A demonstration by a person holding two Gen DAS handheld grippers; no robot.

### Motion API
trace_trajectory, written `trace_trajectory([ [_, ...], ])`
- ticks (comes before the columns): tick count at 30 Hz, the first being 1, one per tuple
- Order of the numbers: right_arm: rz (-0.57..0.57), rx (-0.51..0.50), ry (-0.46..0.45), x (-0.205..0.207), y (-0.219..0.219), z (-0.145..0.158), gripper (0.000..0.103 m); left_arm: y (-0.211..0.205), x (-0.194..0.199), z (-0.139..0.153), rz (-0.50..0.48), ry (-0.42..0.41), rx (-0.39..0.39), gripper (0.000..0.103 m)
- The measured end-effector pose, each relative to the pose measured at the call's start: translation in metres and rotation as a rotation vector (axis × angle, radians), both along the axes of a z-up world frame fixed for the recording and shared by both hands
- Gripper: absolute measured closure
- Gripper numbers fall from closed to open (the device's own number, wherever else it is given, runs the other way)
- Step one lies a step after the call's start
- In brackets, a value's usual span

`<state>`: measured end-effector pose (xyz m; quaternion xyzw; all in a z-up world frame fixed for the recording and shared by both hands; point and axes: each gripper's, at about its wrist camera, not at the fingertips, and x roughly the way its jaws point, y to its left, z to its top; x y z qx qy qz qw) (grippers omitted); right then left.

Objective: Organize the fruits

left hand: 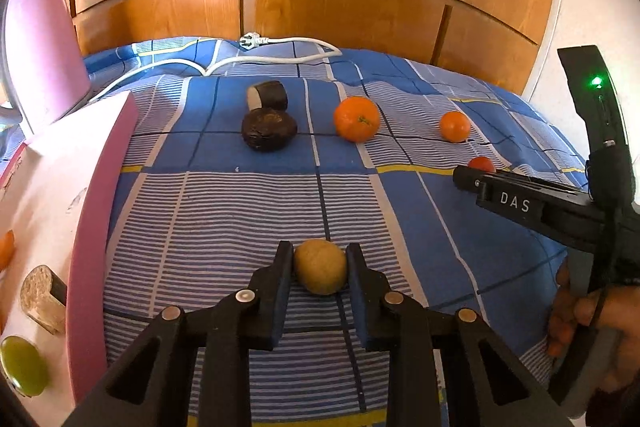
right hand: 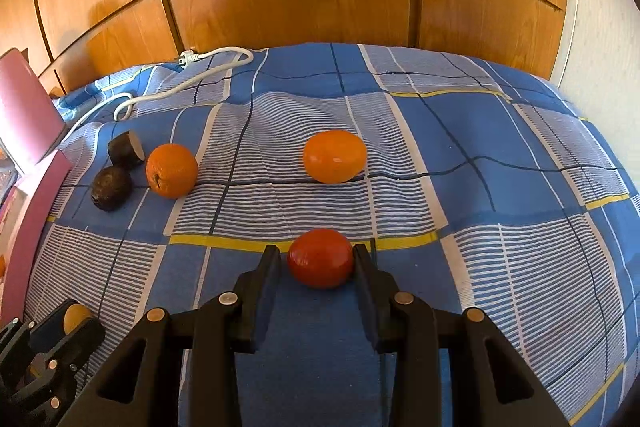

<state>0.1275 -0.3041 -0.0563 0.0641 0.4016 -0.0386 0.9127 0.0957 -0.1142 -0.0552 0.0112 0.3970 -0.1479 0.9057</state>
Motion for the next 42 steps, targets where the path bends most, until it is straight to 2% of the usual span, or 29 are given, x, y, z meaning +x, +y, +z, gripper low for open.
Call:
trace_trajectory([
  [14,-0.001,-0.043,0.006,-0.003,0.006,0.001,0.067,0.004,-0.011,0.000,-0.010,-0.018,-0.001,0.077],
  [23,0.045,-0.056,0.009,-0.017,0.020,0.002,0.068,0.009,-0.018,0.003,-0.008,-0.003,-0.006,0.077],
  [29,0.084,-0.064,-0.002,-0.035,0.035,0.002,0.075,0.016,-0.027,0.010,0.005,0.018,-0.016,0.077],
  [36,0.083,-0.036,-0.030,-0.057,0.043,0.002,0.090,0.031,-0.042,0.033,0.016,-0.026,-0.045,0.078],
  [42,0.090,-0.014,-0.031,-0.065,0.046,0.003,0.091,0.042,-0.049,0.044,0.022,-0.040,-0.069,0.078],
])
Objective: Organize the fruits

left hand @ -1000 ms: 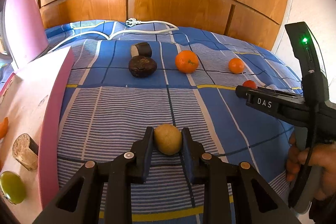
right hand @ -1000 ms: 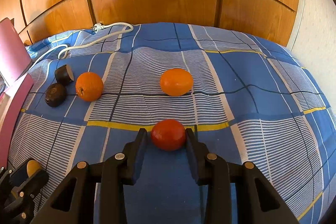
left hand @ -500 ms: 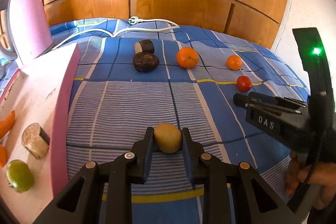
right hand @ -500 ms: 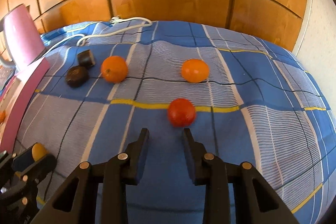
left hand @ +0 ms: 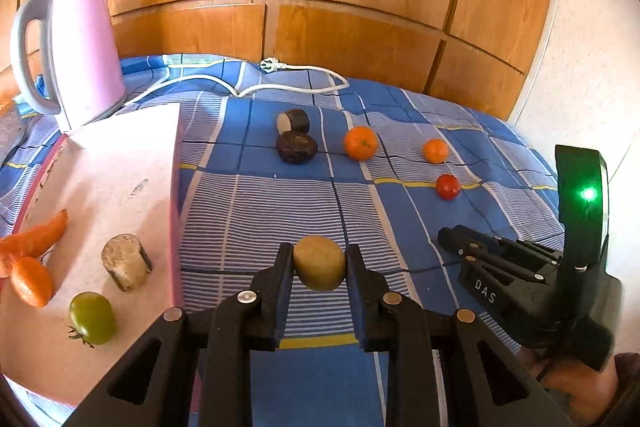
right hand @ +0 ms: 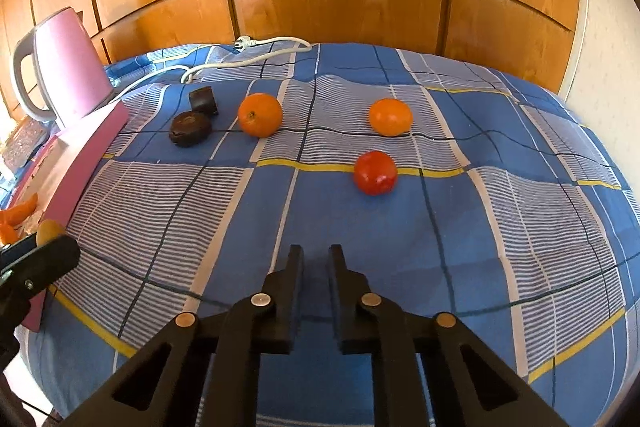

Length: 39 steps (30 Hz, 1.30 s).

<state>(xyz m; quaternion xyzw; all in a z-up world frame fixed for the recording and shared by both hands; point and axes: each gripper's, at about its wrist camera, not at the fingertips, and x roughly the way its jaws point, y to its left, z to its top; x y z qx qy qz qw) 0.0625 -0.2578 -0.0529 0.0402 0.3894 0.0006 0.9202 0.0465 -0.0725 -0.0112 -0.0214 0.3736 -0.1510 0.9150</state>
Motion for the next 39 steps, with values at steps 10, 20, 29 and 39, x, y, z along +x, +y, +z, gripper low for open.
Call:
trace_trajectory([
  [10,-0.033,0.070,-0.011,-0.020,-0.023,0.003,0.091,0.000,-0.003,-0.001,-0.013,0.009,-0.021,0.077],
  [20,-0.093,0.056,0.033,0.028,-0.038,0.005,0.065,0.000,-0.003,-0.002,-0.008,0.011,-0.017,0.077],
  [29,-0.085,0.009,0.054,0.063,-0.038,0.001,0.066,0.003,0.000,-0.001,0.009,0.011,-0.003,0.077],
  [39,-0.044,-0.024,0.017,0.053,-0.023,0.007,0.076,0.011,-0.003,0.009,0.028,0.000,-0.004,0.077],
])
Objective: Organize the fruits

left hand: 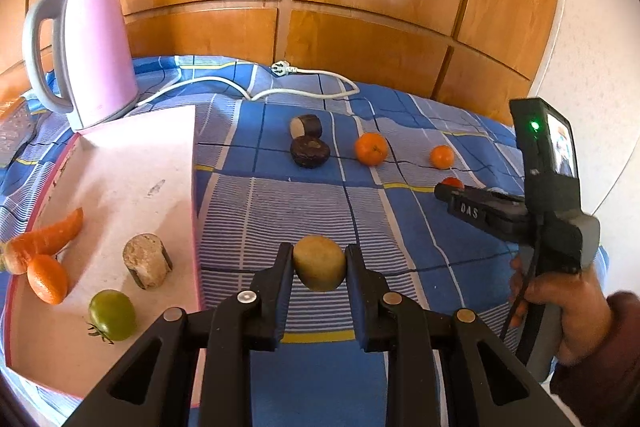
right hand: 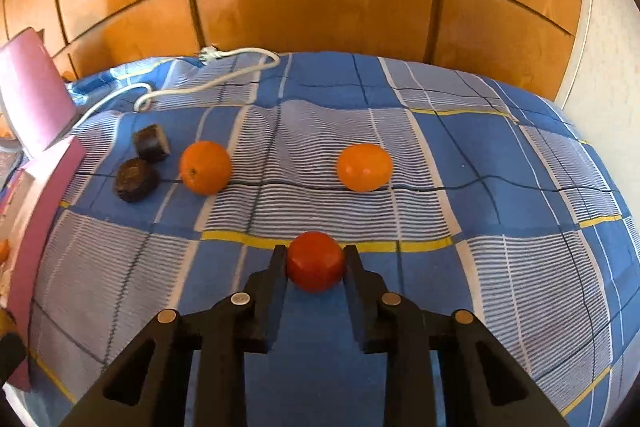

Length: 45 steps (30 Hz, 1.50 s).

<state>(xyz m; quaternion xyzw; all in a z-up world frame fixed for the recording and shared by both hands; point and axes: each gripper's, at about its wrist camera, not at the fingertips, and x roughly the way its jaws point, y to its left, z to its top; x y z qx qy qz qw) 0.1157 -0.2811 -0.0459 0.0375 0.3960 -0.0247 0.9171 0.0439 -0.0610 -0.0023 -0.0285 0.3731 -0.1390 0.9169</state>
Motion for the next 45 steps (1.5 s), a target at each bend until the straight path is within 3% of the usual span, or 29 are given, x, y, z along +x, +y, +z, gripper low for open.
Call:
trace_trajectory([
  [7,0.094,0.072,-0.023,-0.018,0.033,0.008,0.076,0.020,-0.001,0.013,0.043,-0.016,-0.022,0.077],
  [15,0.305,0.175,-0.037,-0.026,0.100,0.036,0.076,0.083,0.002,0.025,0.191,-0.031,-0.052,0.077],
  [22,0.491,0.251,-0.016,-0.025,0.165,0.054,0.076,0.146,0.004,0.019,0.342,0.002,-0.072,0.077],
  [27,0.577,0.294,0.018,-0.014,0.208,0.058,0.075,0.166,0.003,0.009,0.397,0.027,-0.083,0.077],
  [34,0.584,0.283,0.035,-0.009,0.236,0.054,0.074,0.170,-0.001,0.002,0.421,0.035,-0.069,0.073],
  [45,0.486,0.246,0.016,-0.033,0.209,0.050,0.069,0.168,-0.004,0.002,0.459,0.042,-0.045,0.073],
])
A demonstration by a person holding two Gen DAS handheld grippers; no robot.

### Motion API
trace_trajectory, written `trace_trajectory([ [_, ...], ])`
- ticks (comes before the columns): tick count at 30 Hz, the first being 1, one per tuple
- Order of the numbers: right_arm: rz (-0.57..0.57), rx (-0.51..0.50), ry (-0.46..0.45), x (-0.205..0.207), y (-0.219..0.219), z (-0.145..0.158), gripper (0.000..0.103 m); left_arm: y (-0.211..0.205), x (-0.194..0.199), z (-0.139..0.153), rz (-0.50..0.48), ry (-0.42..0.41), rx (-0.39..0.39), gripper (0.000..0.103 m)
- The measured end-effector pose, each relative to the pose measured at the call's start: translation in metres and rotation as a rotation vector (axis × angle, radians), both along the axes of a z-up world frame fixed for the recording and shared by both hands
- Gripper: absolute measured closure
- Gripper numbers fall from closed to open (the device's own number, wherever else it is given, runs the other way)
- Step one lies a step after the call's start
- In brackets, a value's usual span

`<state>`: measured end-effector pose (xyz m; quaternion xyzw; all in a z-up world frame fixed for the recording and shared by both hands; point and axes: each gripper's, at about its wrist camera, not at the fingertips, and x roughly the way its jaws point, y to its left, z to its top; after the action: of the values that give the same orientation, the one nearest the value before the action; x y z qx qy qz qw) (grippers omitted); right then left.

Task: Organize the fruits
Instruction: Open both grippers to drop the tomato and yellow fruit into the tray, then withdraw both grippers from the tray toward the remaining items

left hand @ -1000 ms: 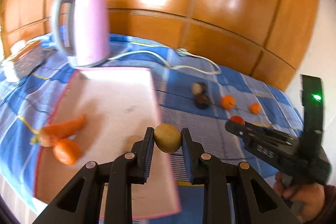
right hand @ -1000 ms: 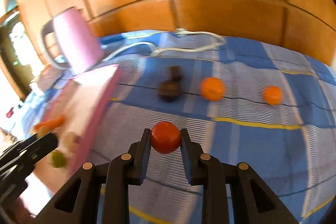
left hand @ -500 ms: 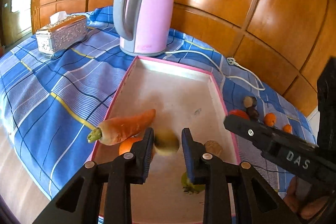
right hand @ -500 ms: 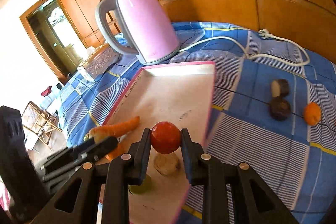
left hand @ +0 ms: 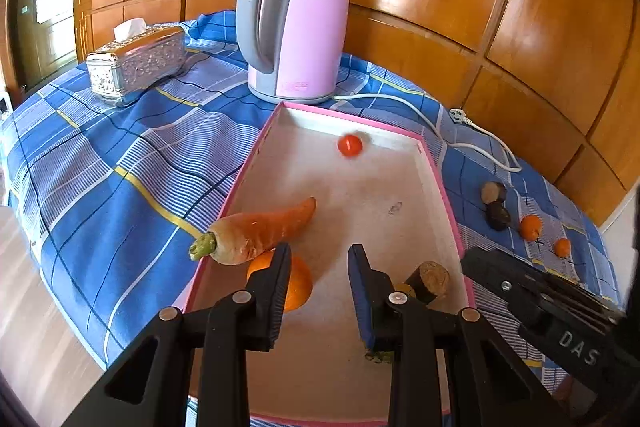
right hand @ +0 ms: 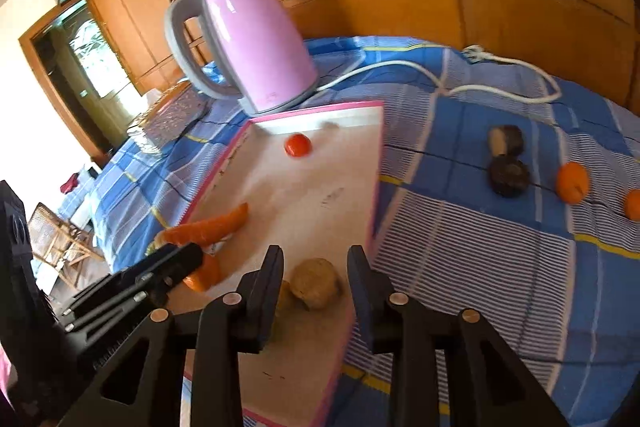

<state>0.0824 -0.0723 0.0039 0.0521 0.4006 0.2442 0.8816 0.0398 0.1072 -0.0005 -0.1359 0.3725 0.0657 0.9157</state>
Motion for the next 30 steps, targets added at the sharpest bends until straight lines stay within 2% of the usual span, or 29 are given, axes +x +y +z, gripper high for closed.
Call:
trace_trajectory([
  [6,-0.055,-0.050,-0.064,-0.015,-0.015,0.005,0.069,-0.011,-0.002,0.002,-0.027,-0.002,0.012,0.073],
  [12,-0.100,-0.062,-0.081,-0.023,-0.028,0.006,0.069,-0.023,-0.004,0.003,-0.060,-0.002,0.019,0.073],
  [30,-0.285,-0.067,-0.036,-0.022,-0.087,-0.013,0.069,-0.081,0.002,0.002,-0.213,0.013,0.059,0.073],
])
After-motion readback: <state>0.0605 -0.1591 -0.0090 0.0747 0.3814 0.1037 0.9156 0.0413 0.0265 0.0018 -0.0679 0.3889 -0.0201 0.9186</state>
